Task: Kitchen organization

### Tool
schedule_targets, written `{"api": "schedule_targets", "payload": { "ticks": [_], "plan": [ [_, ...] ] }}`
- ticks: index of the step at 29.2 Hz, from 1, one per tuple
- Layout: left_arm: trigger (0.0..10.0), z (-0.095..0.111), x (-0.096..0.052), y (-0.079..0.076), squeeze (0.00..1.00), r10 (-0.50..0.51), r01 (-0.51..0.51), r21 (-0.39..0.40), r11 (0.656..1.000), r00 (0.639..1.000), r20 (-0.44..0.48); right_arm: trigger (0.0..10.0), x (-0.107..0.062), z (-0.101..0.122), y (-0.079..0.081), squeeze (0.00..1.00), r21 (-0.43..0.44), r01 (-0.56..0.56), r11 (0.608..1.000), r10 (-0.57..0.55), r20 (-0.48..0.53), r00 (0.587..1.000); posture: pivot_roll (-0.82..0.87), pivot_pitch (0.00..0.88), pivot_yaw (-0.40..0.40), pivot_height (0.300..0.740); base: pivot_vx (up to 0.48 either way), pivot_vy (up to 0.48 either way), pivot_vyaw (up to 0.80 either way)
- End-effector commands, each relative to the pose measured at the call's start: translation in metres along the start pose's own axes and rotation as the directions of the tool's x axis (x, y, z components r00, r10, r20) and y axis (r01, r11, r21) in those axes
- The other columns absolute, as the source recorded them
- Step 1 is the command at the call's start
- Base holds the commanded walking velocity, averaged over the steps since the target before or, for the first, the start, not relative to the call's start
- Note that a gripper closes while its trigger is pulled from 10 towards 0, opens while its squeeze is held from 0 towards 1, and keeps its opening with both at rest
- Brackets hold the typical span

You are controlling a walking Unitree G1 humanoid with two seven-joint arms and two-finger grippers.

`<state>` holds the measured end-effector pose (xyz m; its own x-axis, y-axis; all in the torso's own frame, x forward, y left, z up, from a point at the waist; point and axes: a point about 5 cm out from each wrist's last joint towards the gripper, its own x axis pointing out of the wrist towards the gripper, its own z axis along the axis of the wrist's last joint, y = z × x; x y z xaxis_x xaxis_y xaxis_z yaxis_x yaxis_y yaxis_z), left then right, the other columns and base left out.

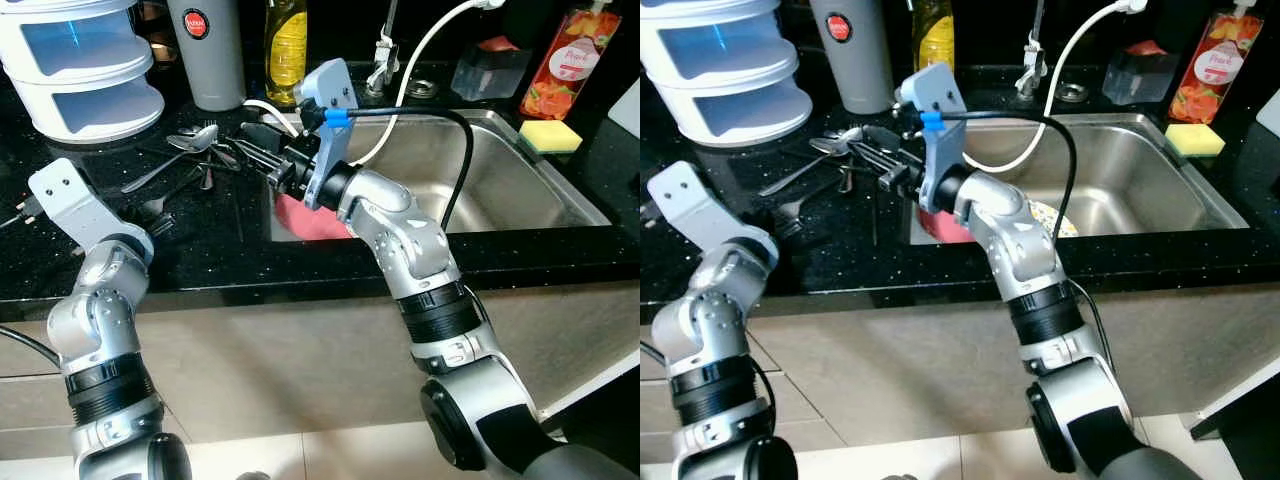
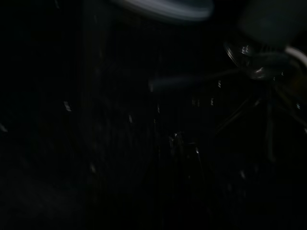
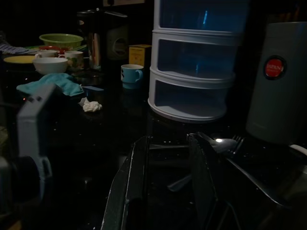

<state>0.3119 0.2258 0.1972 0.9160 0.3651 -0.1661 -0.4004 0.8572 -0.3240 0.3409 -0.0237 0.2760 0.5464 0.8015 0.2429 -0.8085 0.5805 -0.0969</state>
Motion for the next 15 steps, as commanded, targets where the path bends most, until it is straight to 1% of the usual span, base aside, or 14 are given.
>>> {"api": "schedule_targets", "payload": {
  "ticks": [1,2,3,4,5,6,7,8,11,13,14,15],
  "plan": [
    [0.0,0.012,-0.004,0.0,0.0,-0.01,0.005,0.05,0.999,0.995,0.099,10.0,0.0,-0.002,0.0,0.0,0.01,0.0,1.0,0.0,0.001,1.0,0.18,0.0,-0.006,0.74,0.0,0.0,0.0],
    [0.0,0.022,-0.008,-0.005,0.0,-0.042,0.035,0.045,0.998,0.987,0.157,10.0,0.0,-0.002,0.001,0.0,0.011,-0.001,1.0,0.001,0.001,1.0,0.19,0.0,-0.006,0.74,0.0,0.0,0.0],
    [0.0,0.022,-0.008,-0.005,0.0,-0.042,0.035,0.045,0.998,0.987,0.157,10.0,0.0,-0.002,0.001,0.0,0.011,-0.001,1.0,0.001,0.001,1.0,0.19,0.0,-0.006,0.74,0.0,0.0,0.0],
    [10.0,0.049,-0.024,-0.021,0.0,-0.125,0.094,0.113,0.989,0.943,0.309,10.0,0.001,-0.002,0.003,0.0,0.012,-0.009,1.0,0.009,0.002,1.0,0.19,0.0,-0.006,0.74,0.0,0.0,0.0],
    [10.0,0.057,-0.03,-0.027,0.0,-0.151,0.102,0.151,0.983,0.923,0.355,10.0,0.002,-0.002,0.003,0.0,0.012,-0.012,1.0,0.012,0.003,1.0,0.19,0.0,-0.006,0.74,0.0,0.0,0.0],
    [10.0,0.065,-0.037,-0.033,0.0,-0.181,0.103,0.207,0.973,0.897,0.404,10.0,0.002,-0.002,0.003,0.0,0.013,-0.012,1.0,0.012,0.003,1.0,0.2,0.0,-0.007,0.74,0.0,0.0,0.0],
    [10.0,0.069,-0.041,-0.037,0.0,-0.197,0.1,0.239,0.966,0.882,0.428,10.0,0.002,-0.003,0.003,0.0,0.013,-0.012,1.0,0.012,0.004,1.0,0.2,0.0,-0.007,0.74,0.0,0.0,0.0],
    [10.0,0.069,-0.041,-0.037,0.0,-0.197,0.1,0.239,0.966,0.882,0.428,10.0,0.002,-0.003,0.003,0.0,0.013,-0.012,1.0,0.012,0.004,1.0,0.2,0.0,-0.007,0.74,0.0,0.0,0.0],
    [10.0,0.078,-0.048,-0.045,0.0,-0.248,0.124,0.285,0.95,0.855,0.456,10.0,0.002,-0.003,0.003,0.0,0.013,-0.011,1.0,0.011,0.003,1.0,0.21,0.0,-0.008,0.74,0.0,0.0,0.0],
    [10.0,0.085,-0.051,-0.05,0.0,-0.271,0.136,0.3,0.944,0.837,0.475,10.0,0.003,-0.003,0.003,0.0,0.015,-0.011,1.0,0.011,0.006,1.0,0.21,0.0,-0.009,0.74,0.0,0.0,0.0],
    [10.0,0.09,-0.053,-0.054,0.0,-0.301,0.163,0.306,0.938,0.82,0.486,10.0,0.004,-0.002,0.003,0.0,0.016,-0.012,1.0,0.012,0.009,1.0,0.21,0.0,-0.008,0.74,0.0,0.0,0.0],
    [10.0,0.09,-0.053,-0.054,0.0,-0.301,0.163,0.306,0.938,0.82,0.486,10.0,0.004,-0.002,0.003,0.0,0.016,-0.012,1.0,0.012,0.009,1.0,0.21,0.0,-0.008,0.74,0.0,0.0,0.0]
  ]
}}
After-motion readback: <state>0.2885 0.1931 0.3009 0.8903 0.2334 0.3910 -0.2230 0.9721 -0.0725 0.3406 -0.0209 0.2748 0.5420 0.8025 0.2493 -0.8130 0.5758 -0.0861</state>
